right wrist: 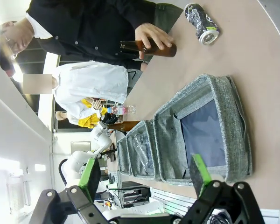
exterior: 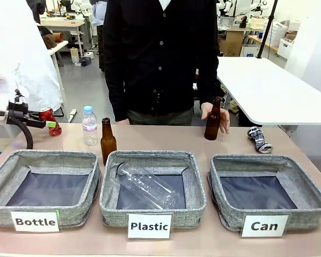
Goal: Sort the can waste into the basket.
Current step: Pick up the can waste from the table and place it in the right Fabric basket.
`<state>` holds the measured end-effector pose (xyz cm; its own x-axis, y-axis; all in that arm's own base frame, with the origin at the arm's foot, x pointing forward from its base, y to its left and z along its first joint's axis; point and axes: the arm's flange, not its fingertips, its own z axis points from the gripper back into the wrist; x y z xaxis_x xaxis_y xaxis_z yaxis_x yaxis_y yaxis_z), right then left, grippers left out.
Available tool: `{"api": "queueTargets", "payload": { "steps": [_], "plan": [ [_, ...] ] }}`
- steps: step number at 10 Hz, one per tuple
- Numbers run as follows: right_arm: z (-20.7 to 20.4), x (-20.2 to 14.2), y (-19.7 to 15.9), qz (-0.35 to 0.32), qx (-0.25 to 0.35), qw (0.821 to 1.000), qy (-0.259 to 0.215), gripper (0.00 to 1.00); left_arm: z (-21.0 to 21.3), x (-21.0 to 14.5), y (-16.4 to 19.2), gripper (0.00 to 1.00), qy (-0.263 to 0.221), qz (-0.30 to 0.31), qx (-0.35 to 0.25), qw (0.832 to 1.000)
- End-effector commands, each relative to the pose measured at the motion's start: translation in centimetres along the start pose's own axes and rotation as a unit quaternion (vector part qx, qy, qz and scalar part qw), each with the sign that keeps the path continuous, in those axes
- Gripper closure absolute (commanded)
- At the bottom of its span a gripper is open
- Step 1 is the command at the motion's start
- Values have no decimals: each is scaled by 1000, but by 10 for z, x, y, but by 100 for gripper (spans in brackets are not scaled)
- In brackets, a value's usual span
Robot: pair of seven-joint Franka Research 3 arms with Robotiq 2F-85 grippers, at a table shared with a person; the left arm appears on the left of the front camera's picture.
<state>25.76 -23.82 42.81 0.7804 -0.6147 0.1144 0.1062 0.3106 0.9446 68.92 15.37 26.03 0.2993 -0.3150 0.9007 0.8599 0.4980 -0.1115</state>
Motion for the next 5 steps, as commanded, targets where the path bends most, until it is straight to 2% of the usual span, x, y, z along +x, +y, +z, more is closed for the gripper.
{"api": "queueTargets", "payload": {
  "steps": [1, 2, 5],
  "plan": [
    [-1, 1, 0, 12, 13, 1000, -7, 0, 0, 0, 8, 0, -41, -13, -5, 999],
    [-1, 1, 0, 12, 13, 1000, -7, 0, 0, 0, 7, 0, -53, -10, -10, 998],
    [-1, 1, 0, 12, 13, 1000, -7, 0, -2, -3, 9, 0, -44, -5, -18, 999]
  ]
}}
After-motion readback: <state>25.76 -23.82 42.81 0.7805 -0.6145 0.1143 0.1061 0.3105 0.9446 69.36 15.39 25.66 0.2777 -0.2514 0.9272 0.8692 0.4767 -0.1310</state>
